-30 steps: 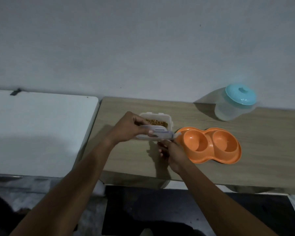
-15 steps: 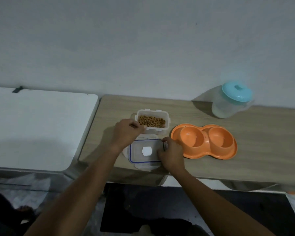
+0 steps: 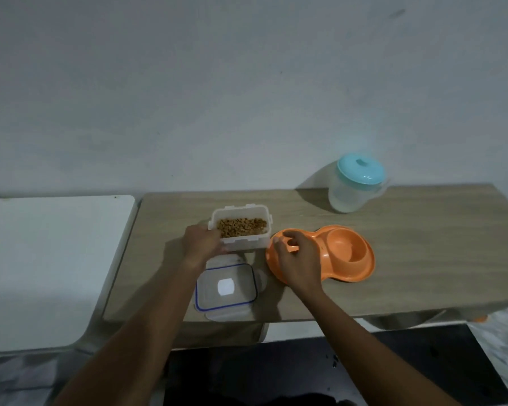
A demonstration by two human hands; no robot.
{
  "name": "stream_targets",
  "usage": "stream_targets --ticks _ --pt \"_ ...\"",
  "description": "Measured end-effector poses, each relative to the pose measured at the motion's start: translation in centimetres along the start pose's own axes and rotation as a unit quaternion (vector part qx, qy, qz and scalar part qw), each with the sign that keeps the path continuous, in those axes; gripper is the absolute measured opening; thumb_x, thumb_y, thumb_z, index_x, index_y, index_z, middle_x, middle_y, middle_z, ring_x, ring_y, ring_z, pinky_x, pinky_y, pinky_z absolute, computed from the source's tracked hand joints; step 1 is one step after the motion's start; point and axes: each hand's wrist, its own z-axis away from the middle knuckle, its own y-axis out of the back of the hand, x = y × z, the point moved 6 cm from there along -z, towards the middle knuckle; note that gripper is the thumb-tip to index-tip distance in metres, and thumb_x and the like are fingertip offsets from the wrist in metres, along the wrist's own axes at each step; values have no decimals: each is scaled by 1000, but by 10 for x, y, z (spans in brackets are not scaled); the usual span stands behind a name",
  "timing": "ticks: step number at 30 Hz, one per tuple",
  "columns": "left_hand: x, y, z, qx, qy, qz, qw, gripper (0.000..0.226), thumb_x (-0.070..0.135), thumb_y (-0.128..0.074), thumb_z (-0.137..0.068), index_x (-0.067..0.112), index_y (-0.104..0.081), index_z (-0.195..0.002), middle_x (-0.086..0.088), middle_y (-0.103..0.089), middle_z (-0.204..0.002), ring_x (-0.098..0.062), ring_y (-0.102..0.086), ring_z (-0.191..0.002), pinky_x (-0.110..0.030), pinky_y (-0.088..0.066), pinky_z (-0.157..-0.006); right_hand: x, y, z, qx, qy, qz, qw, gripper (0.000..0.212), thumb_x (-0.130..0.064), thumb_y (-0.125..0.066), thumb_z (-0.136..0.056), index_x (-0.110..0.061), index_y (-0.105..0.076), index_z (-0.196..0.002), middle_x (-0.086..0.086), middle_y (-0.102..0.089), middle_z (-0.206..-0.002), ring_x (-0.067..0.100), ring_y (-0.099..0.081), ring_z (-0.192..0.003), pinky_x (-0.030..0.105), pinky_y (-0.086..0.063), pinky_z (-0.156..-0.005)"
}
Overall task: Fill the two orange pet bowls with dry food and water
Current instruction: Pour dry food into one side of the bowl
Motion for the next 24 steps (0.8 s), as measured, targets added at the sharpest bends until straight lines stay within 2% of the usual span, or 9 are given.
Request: stream_targets --ticks 2,5,9,12,15,16,18,21,24 --pt "9 -6 6 -7 -23 -13 1000 13 5 -61 -83 1 -71 -91 -17 -73 -83 -29 -74 -64 -37 -62 -61 6 10 -8 -20 -97 -128 987 43 -52 -62 -94 -27 -61 -130 -2 -66 -124 22 -63 -115 47 -53 -99" --pt "29 -31 25 -44 -45 -1 998 11 7 -64 -88 3 -70 -80 -21 -72 -79 -31 -74 -64 -40 -62 -68 7 26 -16 -108 -190 -278 935 42 -52 -57 -98 -27 -56 -132 0 -66 -121 27 -69 -107 53 -56 -98" --pt "46 -74 54 -92 -71 -11 993 17 10 -63 -89 -4 -70 -81 -27 -71 -82 -32 -74 -65 -33 -61 -61 18 57 -28 -132 -201 -332 912 31 -40 -63 -98 -24 -61 -125 9 -72 -121 31 -74 -102 44 -63 -76" --pt "46 -96 65 -113 -88 -31 989 17 18 -64 -88 4 -72 -84 -25 -72 -86 -32 -74 -72 -39 -62 -69 28 79 -35 -122 -201 -356 904 33 -32 -66 -97 -21 -62 -128 11 -71 -125 33 -74 -103 37 -61 -67" --pt "41 -113 68 -146 -139 -97 975 26 38 -64 -77 20 -76 -93 -7 -76 -93 -22 -72 -87 -45 -57 -86 36 103 -44 -107 -188 -347 913 44 -27 -71 -95 -24 -57 -136 11 -71 -126 34 -72 -108 41 -63 -72" --pt "36 -119 69 -162 -147 -137 966 39 41 -65 -74 26 -72 -110 -2 -73 -108 -19 -69 -98 -42 -54 -91 39 111 -46 -104 -180 -332 920 50 -25 -72 -94 -25 -54 -140 11 -68 -128 34 -71 -110 43 -64 -75" --pt "19 -125 69 -163 -146 -240 946 78 46 -72 -67 29 -48 -140 -1 -63 -128 -21 -62 -113 -37 -51 -93 42 122 -51 -94 -162 -305 934 60 -22 -73 -93 -28 -47 -146 12 -63 -133 34 -67 -115 46 -65 -79" --pt "-6 -134 69 -164 -177 -376 895 88 50 -81 -57 31 -43 -135 1 -64 -121 -24 -61 -111 -38 -51 -90 42 134 -58 -74 -124 -262 954 68 -24 -76 -90 -32 -43 -148 14 -61 -136 30 -66 -116 48 -64 -84" --pt "-25 -138 66 -138 -182 -424 876 106 61 -83 -51 35 -35 -142 2 -52 -138 -29 -44 -130 -49 -36 -105 32 142 -58 -56 -43 -153 986 78 -45 -82 -75 -39 -46 -144 3 -60 -137 25 -63 -121 53 -62 -88"
